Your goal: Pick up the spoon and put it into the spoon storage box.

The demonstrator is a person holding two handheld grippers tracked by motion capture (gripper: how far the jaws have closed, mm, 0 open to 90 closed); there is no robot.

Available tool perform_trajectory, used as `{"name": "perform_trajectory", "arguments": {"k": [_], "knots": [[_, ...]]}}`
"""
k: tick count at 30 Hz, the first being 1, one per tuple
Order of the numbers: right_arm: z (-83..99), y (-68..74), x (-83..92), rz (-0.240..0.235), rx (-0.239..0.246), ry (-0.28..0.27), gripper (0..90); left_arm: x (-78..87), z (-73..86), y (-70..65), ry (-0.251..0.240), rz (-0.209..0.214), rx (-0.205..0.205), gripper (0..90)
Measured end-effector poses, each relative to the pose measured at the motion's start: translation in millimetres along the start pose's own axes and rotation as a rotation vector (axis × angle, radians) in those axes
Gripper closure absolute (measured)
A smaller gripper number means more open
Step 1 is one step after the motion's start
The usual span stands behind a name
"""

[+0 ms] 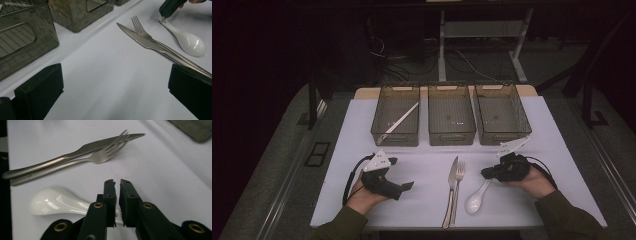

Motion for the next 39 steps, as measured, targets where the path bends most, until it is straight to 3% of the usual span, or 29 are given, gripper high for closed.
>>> {"name": "perform_trajectory", "arguments": {"k": [5, 10, 11, 12, 17, 20, 26, 29, 39], "knots": [[3.3, 13.1, 1.3, -0.038, 0.082, 0.018, 73.0, 0.0, -0.1, -0.3, 0.000, 0.000, 0.001, 0.0], [7.9, 24.0, 1.2, -0.069, 0.121, 0.045, 63.6, 0.4, -0.1, -0.5, 0.001, 0.000, 0.003, 0.0], [10.1, 23.4, 0.9, -0.066, 0.166, 0.057, 62.4, 0.6, -0.2, -0.7, -0.002, 0.000, 0.004, 0.0], [12.1, 24.9, 1.0, -0.062, 0.174, 0.067, 62.3, 0.8, -0.2, -0.6, -0.001, 0.000, 0.003, 0.0], [20.7, 33.0, 3.3, -0.096, 0.202, 0.101, 74.1, 1.2, -0.2, -0.4, -0.001, 0.000, 0.005, 0.0], [25.7, 40.8, 3.4, -0.144, 0.219, 0.127, 82.2, 1.7, -0.4, -0.7, -0.001, -0.001, 0.004, 0.0], [38.1, 59.3, -6.4, -0.212, 0.241, 0.191, 87.4, 1.2, -0.4, -0.7, 0.001, -0.001, 0.003, 0.0], [34.4, 64.2, -12.0, -0.222, 0.248, 0.172, 89.1, 1.3, -0.6, -0.9, -0.001, -0.002, 0.000, 0.0], [18.3, 70.2, -31.0, -0.190, 0.261, 0.114, 89.4, 0.6, -0.4, -1.2, 0.000, -0.001, 0.006, 0.0]]}}
Point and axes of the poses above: each handheld gripper's, and its own axes: x roughly backward along the jaws, z roughly out of its underside, y roughly to its left, the point moved 5 cm from there along -x, roughly forward along the jaws, and after that the axes turned 4 degrees about -x, right-handed, at the moved point
